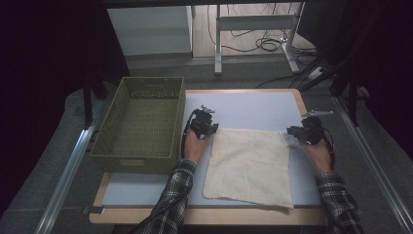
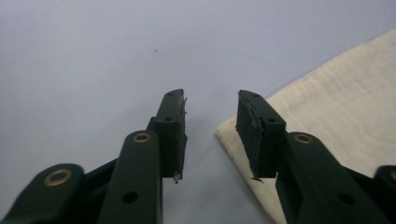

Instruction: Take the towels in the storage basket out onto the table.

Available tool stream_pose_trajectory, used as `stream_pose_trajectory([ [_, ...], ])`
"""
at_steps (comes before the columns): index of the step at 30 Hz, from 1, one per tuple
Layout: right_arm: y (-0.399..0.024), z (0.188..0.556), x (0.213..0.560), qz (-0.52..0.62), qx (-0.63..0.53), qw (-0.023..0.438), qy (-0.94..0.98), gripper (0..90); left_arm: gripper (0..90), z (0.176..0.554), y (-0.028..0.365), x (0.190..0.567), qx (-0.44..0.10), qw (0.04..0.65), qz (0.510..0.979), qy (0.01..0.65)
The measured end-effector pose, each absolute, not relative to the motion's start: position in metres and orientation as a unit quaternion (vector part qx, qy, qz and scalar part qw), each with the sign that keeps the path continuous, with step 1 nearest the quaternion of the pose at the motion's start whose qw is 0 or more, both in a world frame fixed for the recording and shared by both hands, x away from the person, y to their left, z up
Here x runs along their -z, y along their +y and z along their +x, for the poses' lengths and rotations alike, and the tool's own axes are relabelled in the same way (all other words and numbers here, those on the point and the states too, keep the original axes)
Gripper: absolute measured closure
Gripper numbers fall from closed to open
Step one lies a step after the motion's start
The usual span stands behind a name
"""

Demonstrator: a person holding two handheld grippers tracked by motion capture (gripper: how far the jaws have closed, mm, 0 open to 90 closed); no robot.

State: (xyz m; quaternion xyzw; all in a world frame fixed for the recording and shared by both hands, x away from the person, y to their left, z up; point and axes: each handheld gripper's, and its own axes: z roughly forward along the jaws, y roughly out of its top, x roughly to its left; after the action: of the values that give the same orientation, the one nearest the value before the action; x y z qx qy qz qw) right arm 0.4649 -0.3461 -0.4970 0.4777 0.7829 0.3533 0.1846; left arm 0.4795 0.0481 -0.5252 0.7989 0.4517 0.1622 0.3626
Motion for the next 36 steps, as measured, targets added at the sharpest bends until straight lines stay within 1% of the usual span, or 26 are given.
stream_pose_trajectory([
  [2, -0.345, 0.467, 0.501, 0.476, -0.353, 0.182, 0.785, 69.7, 59.3, 0.48, 0.045, 0.529, -0.159, 0.361, 0.805, 0.443],
  [3, -0.343, 0.467, 0.505, 0.472, -0.35, 0.18, 0.789, 66.5, 56.1, 0.48, 0.041, 0.533, -0.163, 0.353, 0.811, 0.437],
  [4, -0.343, 0.467, 0.505, 0.472, -0.35, 0.18, 0.789, 66.5, 54.4, 0.48, 0.041, 0.533, -0.163, 0.353, 0.811, 0.437],
  [5, -0.341, 0.469, 0.509, 0.469, -0.341, 0.182, 0.794, 64.2, 53.0, 0.48, 0.039, 0.534, -0.17, 0.351, 0.812, 0.434],
  [8, -0.338, 0.47, 0.513, 0.468, -0.325, 0.185, 0.801, 64.2, 51.7, 0.481, 0.038, 0.535, -0.175, 0.352, 0.809, 0.437],
  [9, -0.337, 0.47, 0.514, 0.471, -0.326, 0.187, 0.798, 66.5, 54.2, 0.48, 0.04, 0.536, -0.163, 0.361, 0.807, 0.439],
  [10, -0.337, 0.47, 0.514, 0.471, -0.326, 0.187, 0.798, 66.5, 56.9, 0.48, 0.04, 0.536, -0.163, 0.361, 0.807, 0.439],
  [11, -0.336, 0.47, 0.514, 0.474, -0.327, 0.185, 0.796, 72.1, 56.9, 0.479, 0.041, 0.538, -0.16, 0.369, 0.801, 0.444],
  [12, -0.335, 0.469, 0.515, 0.476, -0.332, 0.181, 0.794, 79.0, 58.9, 0.478, 0.041, 0.538, -0.159, 0.37, 0.799, 0.446],
  [13, -0.333, 0.468, 0.515, 0.478, -0.333, 0.171, 0.795, 86.0, 64.9, 0.477, 0.041, 0.538, -0.155, 0.372, 0.797, 0.449],
  [14, -0.333, 0.468, 0.515, 0.478, -0.333, 0.171, 0.795, 86.0, 64.9, 0.477, 0.041, 0.538, -0.152, 0.372, 0.797, 0.45],
  [15, -0.33, 0.468, 0.513, 0.479, -0.324, 0.171, 0.797, 87.1, 83.1, 0.477, 0.042, 0.536, -0.14, 0.374, 0.802, 0.445],
  [16, -0.33, 0.468, 0.513, 0.479, -0.324, 0.171, 0.797, 87.1, 83.1, 0.477, 0.041, 0.536, -0.132, 0.376, 0.804, 0.442],
  [19, -0.327, 0.468, 0.509, 0.476, -0.31, 0.184, 0.802, 87.5, 86.6, 0.478, 0.038, 0.533, -0.147, 0.362, 0.812, 0.433],
  [20, -0.327, 0.468, 0.509, 0.476, -0.31, 0.184, 0.802, 87.5, 86.6, 0.478, 0.039, 0.531, -0.159, 0.361, 0.81, 0.435],
  [21, -0.327, 0.47, 0.507, 0.476, -0.313, 0.191, 0.799, 87.5, 86.7, 0.482, 0.042, 0.529, -0.158, 0.372, 0.801, 0.441],
  [24, -0.328, 0.474, 0.505, 0.475, -0.316, 0.196, 0.798, 87.5, 86.6, 0.487, 0.044, 0.525, -0.169, 0.377, 0.797, 0.442],
  [27, -0.328, 0.483, 0.496, 0.472, -0.328, 0.207, 0.792, 87.5, 86.7, 0.492, 0.044, 0.511, -0.197, 0.384, 0.788, 0.439],
  [28, -0.327, 0.487, 0.489, 0.475, -0.336, 0.21, 0.786, 87.4, 86.6, 0.492, 0.043, 0.506, -0.201, 0.386, 0.787, 0.438],
  [29, -0.327, 0.487, 0.489, 0.475, -0.336, 0.21, 0.786, 87.4, 86.5, 0.492, 0.043, 0.506, -0.201, 0.386, 0.787, 0.438],
  [30, -0.326, 0.488, 0.487, 0.476, -0.34, 0.207, 0.784, 87.4, 86.5, 0.489, 0.042, 0.504, -0.211, 0.381, 0.79, 0.431],
  [36, -0.329, 0.473, 0.481, 0.462, -0.353, 0.198, 0.789, 87.3, 85.9, 0.47, 0.045, 0.501, -0.221, 0.386, 0.791, 0.421],
])
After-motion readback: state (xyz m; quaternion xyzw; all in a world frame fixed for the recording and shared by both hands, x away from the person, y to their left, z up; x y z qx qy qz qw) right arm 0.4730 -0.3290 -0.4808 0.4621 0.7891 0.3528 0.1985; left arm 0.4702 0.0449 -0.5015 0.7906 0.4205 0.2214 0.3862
